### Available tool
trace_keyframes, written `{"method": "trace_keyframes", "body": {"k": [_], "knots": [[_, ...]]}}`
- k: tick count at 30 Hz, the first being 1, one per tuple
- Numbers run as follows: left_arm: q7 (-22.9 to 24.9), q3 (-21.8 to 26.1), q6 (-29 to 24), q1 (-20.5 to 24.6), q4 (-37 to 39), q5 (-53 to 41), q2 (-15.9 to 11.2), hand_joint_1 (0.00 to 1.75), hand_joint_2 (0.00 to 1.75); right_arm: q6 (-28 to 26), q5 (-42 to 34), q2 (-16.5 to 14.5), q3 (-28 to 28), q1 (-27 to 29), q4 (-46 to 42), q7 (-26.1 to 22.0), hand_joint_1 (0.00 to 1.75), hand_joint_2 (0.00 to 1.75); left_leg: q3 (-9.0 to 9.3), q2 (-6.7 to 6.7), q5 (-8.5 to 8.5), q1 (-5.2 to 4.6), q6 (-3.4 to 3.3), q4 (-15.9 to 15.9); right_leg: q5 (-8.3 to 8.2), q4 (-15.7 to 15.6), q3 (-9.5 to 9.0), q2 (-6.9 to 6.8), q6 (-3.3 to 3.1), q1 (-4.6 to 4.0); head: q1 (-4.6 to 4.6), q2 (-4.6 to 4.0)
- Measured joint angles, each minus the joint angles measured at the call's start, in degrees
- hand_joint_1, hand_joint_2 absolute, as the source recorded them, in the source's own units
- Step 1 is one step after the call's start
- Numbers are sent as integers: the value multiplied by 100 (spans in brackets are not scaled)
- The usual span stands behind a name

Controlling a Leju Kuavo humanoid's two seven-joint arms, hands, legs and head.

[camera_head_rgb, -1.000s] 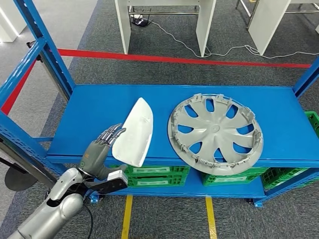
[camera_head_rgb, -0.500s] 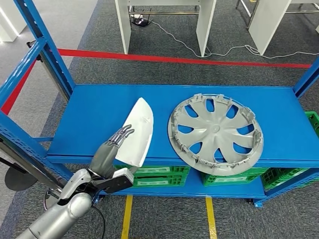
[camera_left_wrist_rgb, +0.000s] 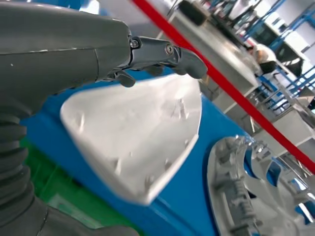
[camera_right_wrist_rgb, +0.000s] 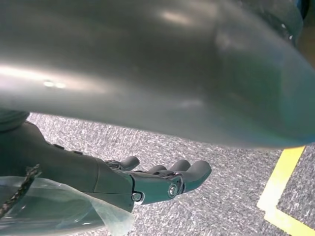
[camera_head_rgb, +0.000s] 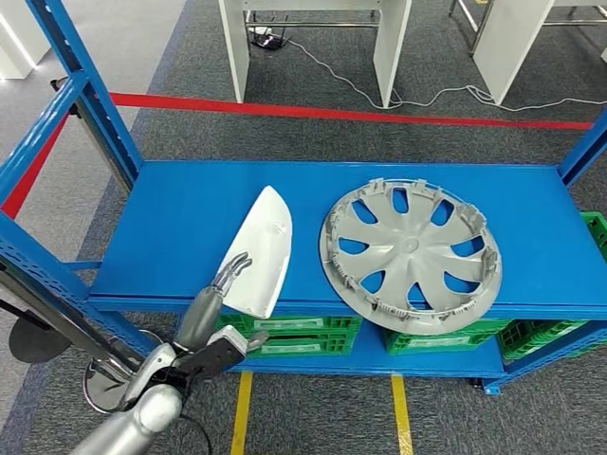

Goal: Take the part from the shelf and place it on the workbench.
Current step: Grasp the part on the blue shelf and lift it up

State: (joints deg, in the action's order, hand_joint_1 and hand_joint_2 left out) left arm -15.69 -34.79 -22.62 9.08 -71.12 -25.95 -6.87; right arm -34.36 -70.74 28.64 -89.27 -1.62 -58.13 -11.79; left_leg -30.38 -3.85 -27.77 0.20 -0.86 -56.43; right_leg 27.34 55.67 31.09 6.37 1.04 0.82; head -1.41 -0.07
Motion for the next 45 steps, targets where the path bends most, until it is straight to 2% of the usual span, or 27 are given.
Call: {"method": "trace_keyframes", "body": {"k": [4, 8, 16, 20, 30, 45], "knots": [[-84, 117, -21, -201, -73, 295, 90, 0, 175, -76, -41, 2, -18, 2, -37, -28, 0, 0, -1, 0, -3, 0, -2, 0, 0, -1, 1, -1, 0, 0, 1, 0], [27, 142, 52, -257, -69, 117, 59, 0, 175, -49, -108, 2, -28, -1, -48, -97, 0, 0, -1, 0, -1, 0, -2, 0, 0, 0, 0, -1, 0, 0, 0, 0], [26, 127, 236, -13, 251, 12, -261, 0, 175, 16, -196, 2, -52, -4, -42, -153, 0, 0, 1, 0, 2, 1, 1, 0, -1, 2, 0, -1, -1, -2, 1, 0], [106, 108, 257, 33, 326, -134, -319, 0, 175, 0, -214, 2, -66, -5, -43, -147, 0, 0, 0, 0, 1, 1, 0, 0, -1, 3, 1, -1, 0, -1, 1, 0], [475, -109, 533, 309, 574, -1193, -537, 0, 175, -103, -337, 2, -74, 23, -138, -139, 0, 0, 1, 0, 2, 0, 0, 0, -1, 2, 0, -1, 0, -1, 1, 0], [533, -377, 719, 585, 680, -1734, -677, 0, 175, -96, -127, 8, -72, 103, -289, -20, 0, 0, -1, 0, 1, 0, 0, 0, 0, 3, 1, -1, 0, 0, 0, 0]]}}
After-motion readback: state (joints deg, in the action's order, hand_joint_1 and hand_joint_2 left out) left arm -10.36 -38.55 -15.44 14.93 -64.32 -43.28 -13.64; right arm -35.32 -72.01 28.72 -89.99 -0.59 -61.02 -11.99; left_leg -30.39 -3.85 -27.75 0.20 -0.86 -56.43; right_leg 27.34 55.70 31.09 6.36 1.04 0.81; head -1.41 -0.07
